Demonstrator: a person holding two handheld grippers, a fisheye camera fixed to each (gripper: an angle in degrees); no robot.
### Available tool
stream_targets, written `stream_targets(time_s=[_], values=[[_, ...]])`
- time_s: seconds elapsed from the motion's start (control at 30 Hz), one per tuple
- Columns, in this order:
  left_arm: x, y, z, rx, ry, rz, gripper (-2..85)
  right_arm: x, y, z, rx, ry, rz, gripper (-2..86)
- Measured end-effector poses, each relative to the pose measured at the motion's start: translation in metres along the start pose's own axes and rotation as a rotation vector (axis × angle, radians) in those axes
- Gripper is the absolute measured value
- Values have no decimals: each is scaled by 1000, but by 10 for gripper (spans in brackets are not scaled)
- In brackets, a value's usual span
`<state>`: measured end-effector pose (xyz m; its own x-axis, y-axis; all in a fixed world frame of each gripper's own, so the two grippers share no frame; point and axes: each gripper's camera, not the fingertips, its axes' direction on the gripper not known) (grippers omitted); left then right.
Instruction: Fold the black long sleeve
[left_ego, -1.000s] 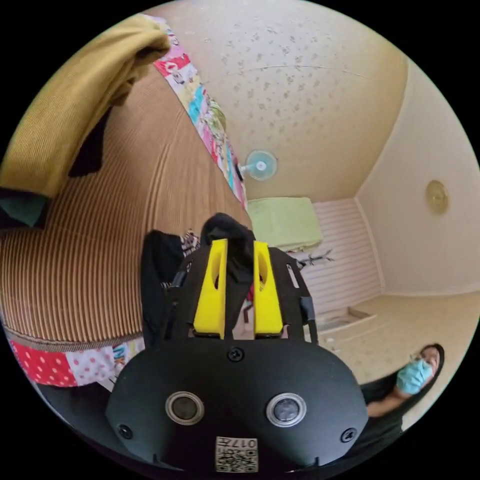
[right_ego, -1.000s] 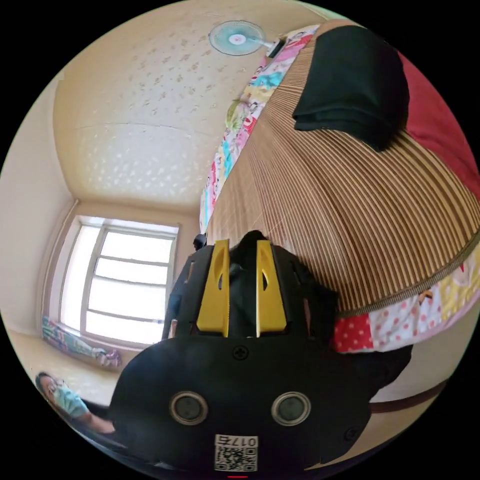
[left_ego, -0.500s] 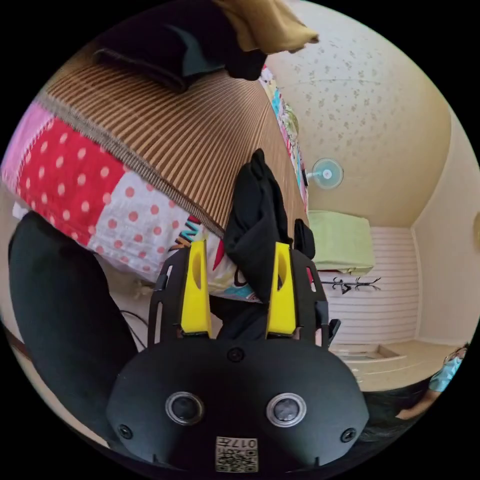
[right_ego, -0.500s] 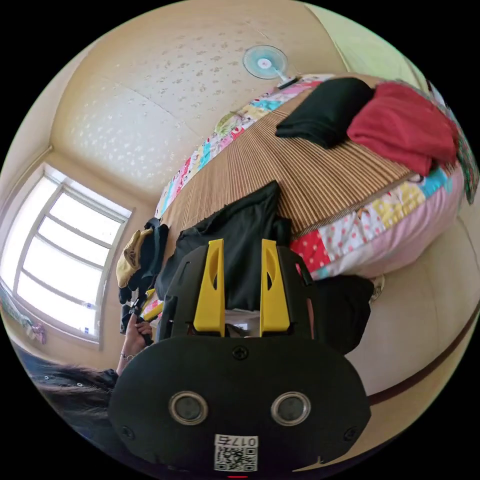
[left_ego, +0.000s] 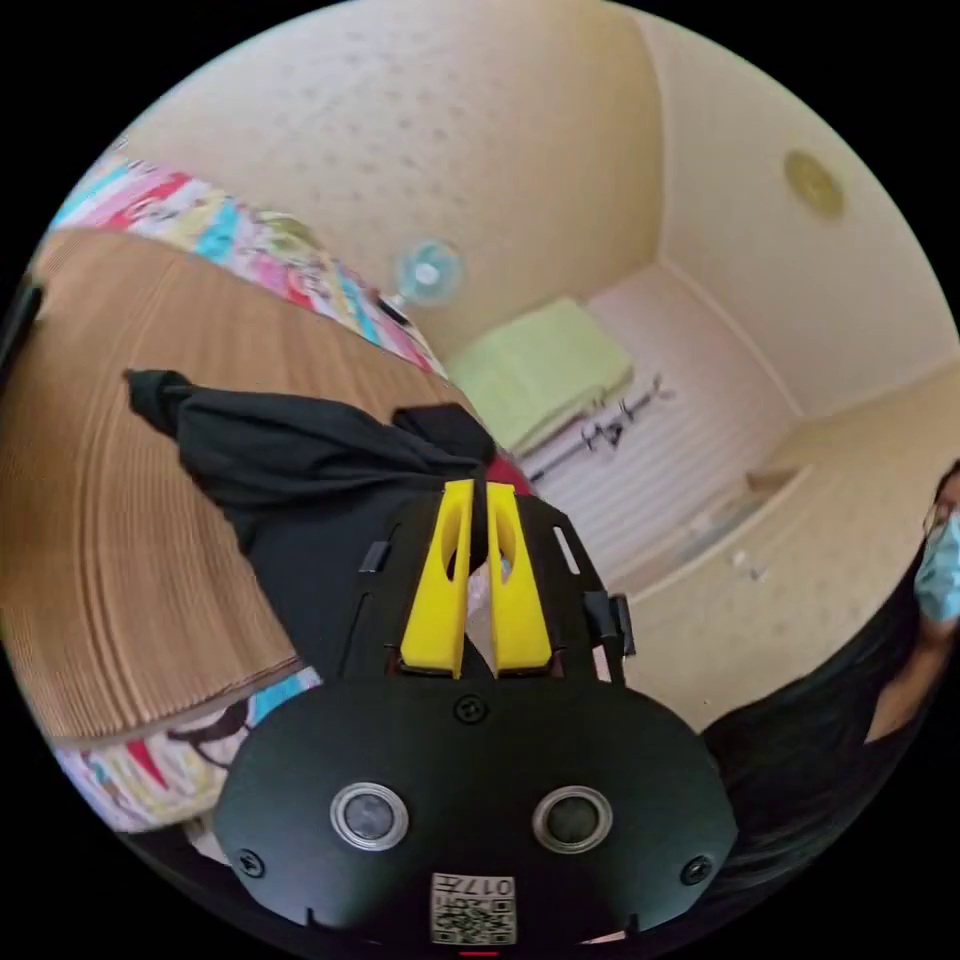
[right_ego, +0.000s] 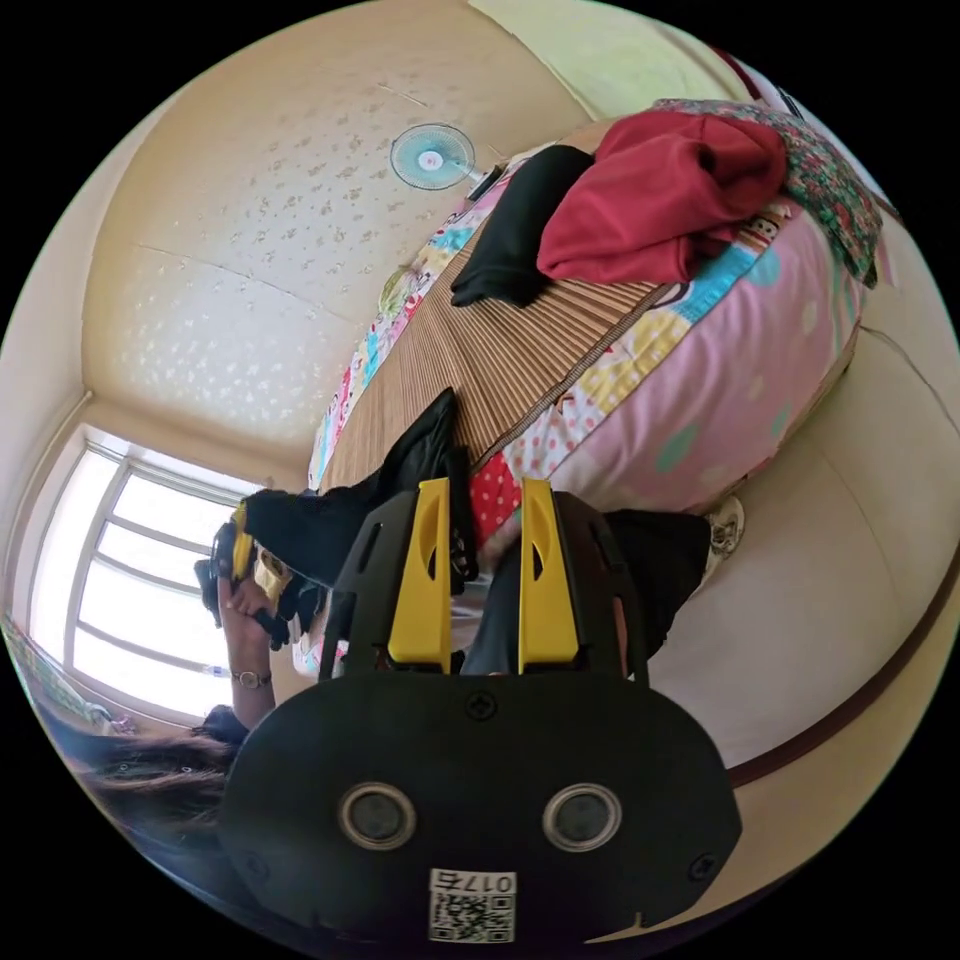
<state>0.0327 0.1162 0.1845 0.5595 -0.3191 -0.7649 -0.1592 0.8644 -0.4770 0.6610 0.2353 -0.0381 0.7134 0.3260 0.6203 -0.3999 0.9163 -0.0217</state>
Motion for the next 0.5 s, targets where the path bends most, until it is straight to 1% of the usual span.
stream_targets(time_s=[0.07, 0.13, 0.17, 0.23, 0.3, 0.4, 0.47, 0.5], values=[[44, 1, 83, -242, 22, 164, 36, 11, 7, -9, 9, -30, 27, 105], [59, 19, 135, -402, 39, 211, 47, 19, 12, -16, 4, -41, 41, 106], [63, 33, 155, -452, 76, 214, 54, 26, 16, -21, -1, -43, 54, 107], [60, 53, 161, -451, 130, 182, 64, 38, 21, -30, -5, -46, 75, 109], [50, 67, 149, -407, 129, 145, 65, 50, 26, -41, -1, -45, 97, 110], [21, 83, 107, -301, -42, 59, 75, 72, 31, -56, -6, -38, 135, 113], [-8, 97, 71, -200, -192, -39, 110, 87, 33, -62, -20, -61, 162, 117], [-16, 100, 64, -185, -220, -71, 120, 89, 33, -63, -25, -71, 166, 119]])
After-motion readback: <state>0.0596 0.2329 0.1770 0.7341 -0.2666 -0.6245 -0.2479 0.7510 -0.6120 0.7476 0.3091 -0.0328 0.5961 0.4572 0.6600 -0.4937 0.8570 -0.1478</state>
